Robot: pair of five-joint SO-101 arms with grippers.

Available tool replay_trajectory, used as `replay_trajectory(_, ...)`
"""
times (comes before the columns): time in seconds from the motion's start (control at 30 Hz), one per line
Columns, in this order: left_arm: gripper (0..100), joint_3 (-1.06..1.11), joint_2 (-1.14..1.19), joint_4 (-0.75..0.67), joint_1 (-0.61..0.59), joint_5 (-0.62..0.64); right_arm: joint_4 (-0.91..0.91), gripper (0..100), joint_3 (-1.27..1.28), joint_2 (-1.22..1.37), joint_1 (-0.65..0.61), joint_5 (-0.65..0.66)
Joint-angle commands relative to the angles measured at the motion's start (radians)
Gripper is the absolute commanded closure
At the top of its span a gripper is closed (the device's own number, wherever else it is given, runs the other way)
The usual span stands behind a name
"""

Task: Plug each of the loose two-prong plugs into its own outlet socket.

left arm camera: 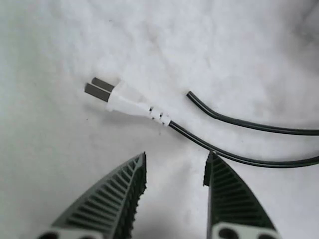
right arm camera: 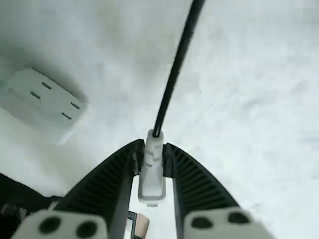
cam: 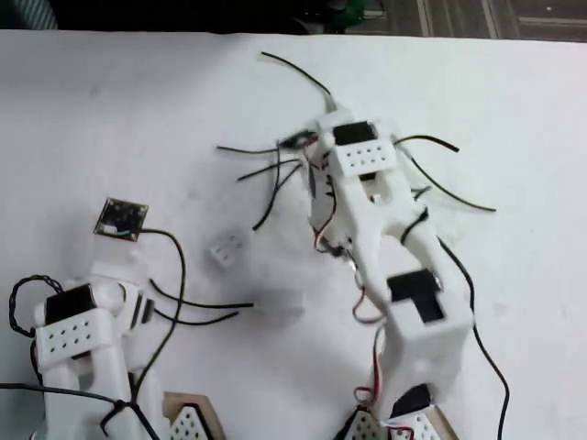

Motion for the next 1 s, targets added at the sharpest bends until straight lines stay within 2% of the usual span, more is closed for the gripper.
replay_trajectory(0.0,80,0.002,-0.019,-0.012,0.002,-0.009,-0.012,98.1,-0.021,-0.166,-0.041,-0.109)
replay_trajectory(0.2,80,0.002,-0.019,-0.012,0.002,-0.009,-0.007,98.1,-0.021,-0.268,-0.137,-0.281)
replay_trajectory(0.4,80,0.002,-0.019,-0.012,0.002,-0.009,-0.077,98.1,0.015,-0.314,-0.226,-0.313)
replay_trajectory(0.73,80,0.002,-0.019,-0.012,0.002,-0.009,-0.641,98.1,0.571,-0.654,-0.252,-0.318)
replay_trajectory(0.97,80,0.002,-0.019,-0.012,0.002,-0.009,-0.984,98.1,0.881,-0.865,-0.344,-0.430)
